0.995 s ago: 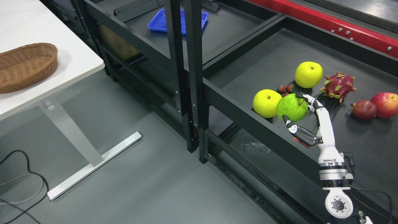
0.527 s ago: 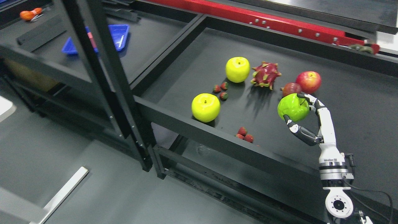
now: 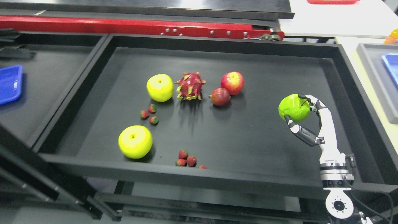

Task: Place green apple on left shelf middle layer
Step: 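Carry the held green apple over to the black shelf tray, then lower the green apple onto the tray near the red apples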

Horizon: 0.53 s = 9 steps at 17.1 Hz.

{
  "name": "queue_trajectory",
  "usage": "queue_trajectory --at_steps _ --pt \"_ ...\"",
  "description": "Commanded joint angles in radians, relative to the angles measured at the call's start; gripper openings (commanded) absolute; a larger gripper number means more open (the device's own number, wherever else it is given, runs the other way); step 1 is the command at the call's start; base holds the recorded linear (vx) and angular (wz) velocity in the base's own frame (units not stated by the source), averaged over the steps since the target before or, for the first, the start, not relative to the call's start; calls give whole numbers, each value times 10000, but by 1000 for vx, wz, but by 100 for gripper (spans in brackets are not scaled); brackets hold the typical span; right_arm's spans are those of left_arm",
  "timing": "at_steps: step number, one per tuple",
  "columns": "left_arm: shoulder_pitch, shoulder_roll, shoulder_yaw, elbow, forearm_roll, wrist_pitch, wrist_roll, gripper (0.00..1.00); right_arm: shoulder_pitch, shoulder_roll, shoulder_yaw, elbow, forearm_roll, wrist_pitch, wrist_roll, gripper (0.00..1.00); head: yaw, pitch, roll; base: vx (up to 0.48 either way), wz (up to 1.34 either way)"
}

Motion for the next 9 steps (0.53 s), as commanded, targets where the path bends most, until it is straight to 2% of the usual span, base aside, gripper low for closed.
queue_trajectory --at_steps 1,5,9 --pt "2 175 0 -2 0 1 17 100 -49 -36 280 13 -15 -114 500 0 0 0 0 199 -527" --pt "2 175 0 -2 0 1 2 100 58 -36 1260 13 -15 -711 1835 0 0 0 0 188 -274" --pt "2 175 0 -2 0 -14 2 100 -323 -36 2564 74 61 -898 2479 0 0 -2 0 167 -132"
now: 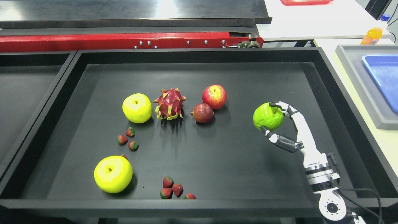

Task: Place green apple on left shelf middle layer
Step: 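Lower the green apple onto the tray near the red apples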

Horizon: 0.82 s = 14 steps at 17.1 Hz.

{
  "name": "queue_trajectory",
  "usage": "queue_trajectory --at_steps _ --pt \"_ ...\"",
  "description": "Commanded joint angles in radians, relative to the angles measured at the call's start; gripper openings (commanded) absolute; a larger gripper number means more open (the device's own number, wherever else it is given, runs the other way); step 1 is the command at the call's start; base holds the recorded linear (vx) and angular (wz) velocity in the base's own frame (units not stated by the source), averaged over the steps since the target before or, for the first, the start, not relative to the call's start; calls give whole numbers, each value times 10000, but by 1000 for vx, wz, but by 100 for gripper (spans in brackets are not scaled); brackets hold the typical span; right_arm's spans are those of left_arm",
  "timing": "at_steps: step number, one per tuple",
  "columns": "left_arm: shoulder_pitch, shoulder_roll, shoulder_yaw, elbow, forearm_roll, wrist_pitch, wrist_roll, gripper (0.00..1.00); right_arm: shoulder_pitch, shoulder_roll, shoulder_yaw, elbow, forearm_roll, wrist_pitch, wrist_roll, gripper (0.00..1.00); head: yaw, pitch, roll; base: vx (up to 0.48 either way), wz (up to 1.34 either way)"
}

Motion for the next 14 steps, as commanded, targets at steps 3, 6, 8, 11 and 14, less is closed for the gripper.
queue_trajectory --at_steps 3,6,8,11,14 --pt "1 175 0 -2 0 0 9 100 -890 230 2447 328 618 435 1113 0 0 0 0 140 -81" --pt "1 175 0 -2 0 0 -6 100 -906 737 3566 344 1232 421 1514 0 0 0 0 99 -68" --pt "1 175 0 -2 0 0 -6 100 -952 921 4058 390 1616 421 1530 0 0 0 0 60 -20" --pt "1 175 0 -2 0 0 -6 100 -1120 1101 4749 679 1710 483 1896 0 0 0 0 33 -6" --pt "1 175 0 -2 0 0 -6 100 -2054 1101 4720 1507 1725 788 1990 0 0 0 0 0 0"
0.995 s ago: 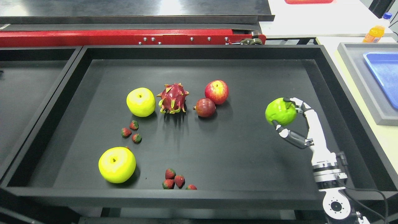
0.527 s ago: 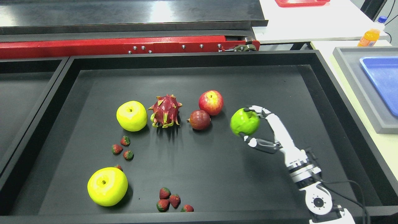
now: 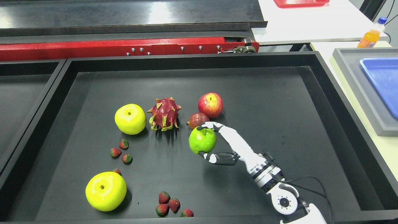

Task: Place green apple on left shelf middle layer
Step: 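Lower the green apple onto the tray near the red apples, then open the right hand and withdraw it from the green apple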

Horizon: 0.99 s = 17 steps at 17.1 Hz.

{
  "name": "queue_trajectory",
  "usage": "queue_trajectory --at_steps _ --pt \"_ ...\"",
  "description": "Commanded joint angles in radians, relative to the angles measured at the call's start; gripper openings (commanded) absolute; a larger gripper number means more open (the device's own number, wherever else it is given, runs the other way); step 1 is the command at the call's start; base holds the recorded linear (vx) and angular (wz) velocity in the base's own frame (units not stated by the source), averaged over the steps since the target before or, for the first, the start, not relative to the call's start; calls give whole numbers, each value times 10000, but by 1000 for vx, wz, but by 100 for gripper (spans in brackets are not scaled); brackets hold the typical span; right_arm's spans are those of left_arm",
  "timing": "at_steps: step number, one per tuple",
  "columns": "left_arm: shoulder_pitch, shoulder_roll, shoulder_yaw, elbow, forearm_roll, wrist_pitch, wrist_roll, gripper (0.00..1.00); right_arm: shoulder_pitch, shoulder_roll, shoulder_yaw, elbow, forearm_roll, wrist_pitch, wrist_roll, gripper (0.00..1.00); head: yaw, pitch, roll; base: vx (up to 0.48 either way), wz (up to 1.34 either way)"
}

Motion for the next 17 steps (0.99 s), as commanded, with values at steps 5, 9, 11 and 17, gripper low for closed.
queue_trajectory --at_steps 5,9,11,17 --pt "-1 175 0 -2 0 -10 6 100 -792 379 1130 1266 -256 376 429 100 0 0 0 0 0" --pt "-1 175 0 -2 0 -10 -9 100 -514 379 29 776 -319 268 276 100 0 0 0 0 3" --pt "-1 175 0 -2 0 -10 -9 100 -514 379 -981 652 -608 314 17 100 0 0 0 0 0" --pt "-1 175 0 13 0 -10 -9 100 664 379 -3318 667 -4654 589 -1182 100 0 0 0 0 0"
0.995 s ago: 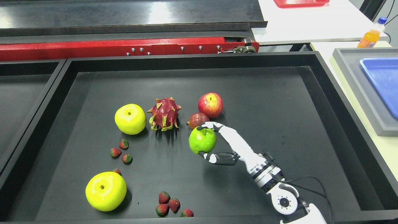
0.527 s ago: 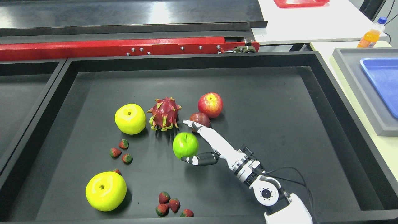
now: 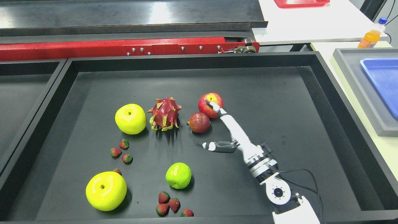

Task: Place green apple on left shelf middle layer
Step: 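Open the right hand and withdraw it from the green apple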

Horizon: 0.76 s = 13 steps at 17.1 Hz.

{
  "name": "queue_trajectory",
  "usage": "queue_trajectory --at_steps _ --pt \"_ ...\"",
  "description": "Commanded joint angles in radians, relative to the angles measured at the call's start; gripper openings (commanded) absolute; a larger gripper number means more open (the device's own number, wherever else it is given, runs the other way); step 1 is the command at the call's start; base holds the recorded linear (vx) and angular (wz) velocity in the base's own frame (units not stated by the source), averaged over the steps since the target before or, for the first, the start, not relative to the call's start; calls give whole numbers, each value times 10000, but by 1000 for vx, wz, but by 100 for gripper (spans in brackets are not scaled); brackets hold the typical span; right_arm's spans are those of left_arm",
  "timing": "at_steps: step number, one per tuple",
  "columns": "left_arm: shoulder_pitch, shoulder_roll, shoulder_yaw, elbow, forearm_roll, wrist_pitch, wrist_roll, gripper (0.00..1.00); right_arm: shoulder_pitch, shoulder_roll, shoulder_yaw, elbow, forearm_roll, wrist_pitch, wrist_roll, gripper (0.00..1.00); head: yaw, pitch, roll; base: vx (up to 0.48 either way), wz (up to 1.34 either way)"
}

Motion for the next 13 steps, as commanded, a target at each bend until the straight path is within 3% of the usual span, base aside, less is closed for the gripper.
queue_trajectory --at_steps 1,13 --pt "0 175 0 0 0 2 0 100 1130 -78 -2502 -29 -3033 268 -228 100 0 0 0 0 0" --pt "0 175 0 0 0 2 15 100 1639 -78 -2287 -75 -3681 207 -244 100 0 0 0 0 0"
